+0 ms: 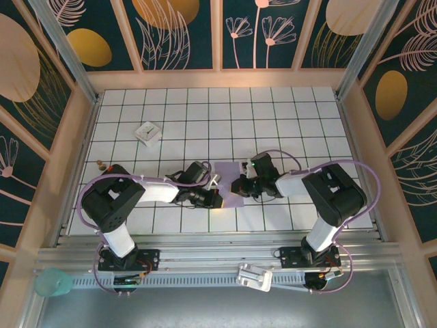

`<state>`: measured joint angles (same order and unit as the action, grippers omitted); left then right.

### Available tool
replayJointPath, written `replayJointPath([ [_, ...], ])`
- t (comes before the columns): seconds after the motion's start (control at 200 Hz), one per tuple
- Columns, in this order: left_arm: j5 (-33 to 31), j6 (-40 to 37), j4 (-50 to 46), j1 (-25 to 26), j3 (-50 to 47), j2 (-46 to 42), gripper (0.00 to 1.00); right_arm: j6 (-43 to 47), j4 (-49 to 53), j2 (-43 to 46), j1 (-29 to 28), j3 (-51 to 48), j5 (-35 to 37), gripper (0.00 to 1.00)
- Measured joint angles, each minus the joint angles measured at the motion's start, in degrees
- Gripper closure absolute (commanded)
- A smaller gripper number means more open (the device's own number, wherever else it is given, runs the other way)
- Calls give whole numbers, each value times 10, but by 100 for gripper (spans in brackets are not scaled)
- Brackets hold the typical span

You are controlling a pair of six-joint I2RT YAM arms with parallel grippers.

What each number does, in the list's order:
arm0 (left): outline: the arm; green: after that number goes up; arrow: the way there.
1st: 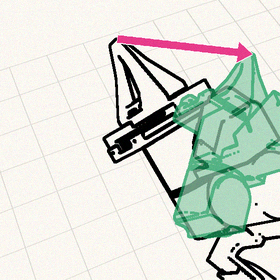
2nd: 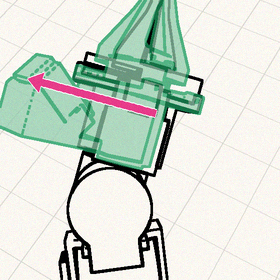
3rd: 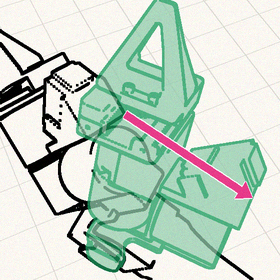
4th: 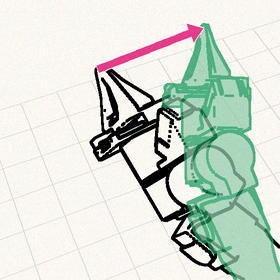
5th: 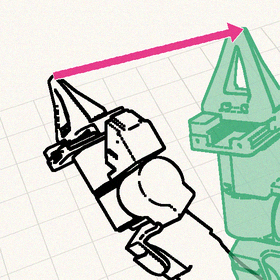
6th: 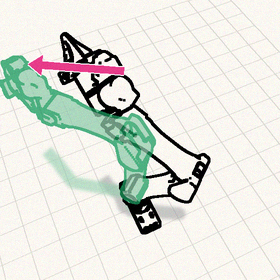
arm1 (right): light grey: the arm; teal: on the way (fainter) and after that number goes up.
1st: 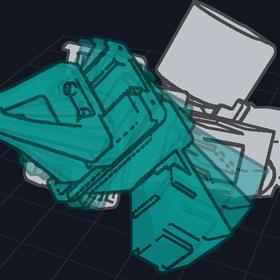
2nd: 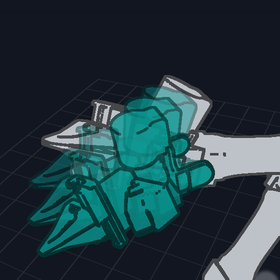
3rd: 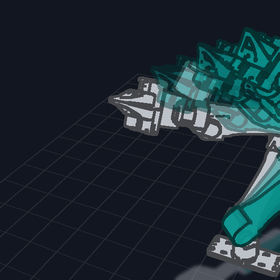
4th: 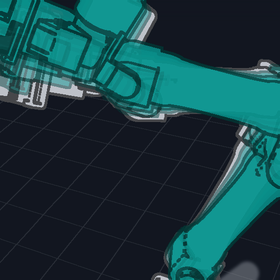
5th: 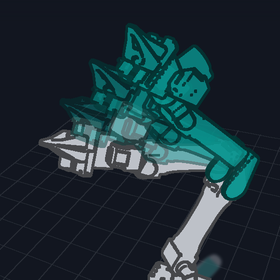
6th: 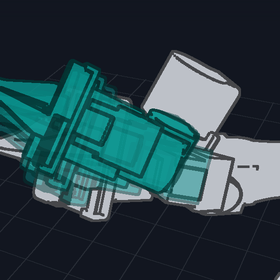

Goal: Fold a paper plane with a square sheet of paper (pick it up from the middle)
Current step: Fold the triangle a second time at the center of the table.

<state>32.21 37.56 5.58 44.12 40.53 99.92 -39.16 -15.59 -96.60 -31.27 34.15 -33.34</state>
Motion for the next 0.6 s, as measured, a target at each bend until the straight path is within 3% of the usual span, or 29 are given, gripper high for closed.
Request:
replayJointPath([
  [0.435,0,0,1,0,3,-2,100,53,50,10,108,23,21,100],
  [0.6,0,0,-3,0,4,-2,100,56,54,60,99,16,24,100],
])
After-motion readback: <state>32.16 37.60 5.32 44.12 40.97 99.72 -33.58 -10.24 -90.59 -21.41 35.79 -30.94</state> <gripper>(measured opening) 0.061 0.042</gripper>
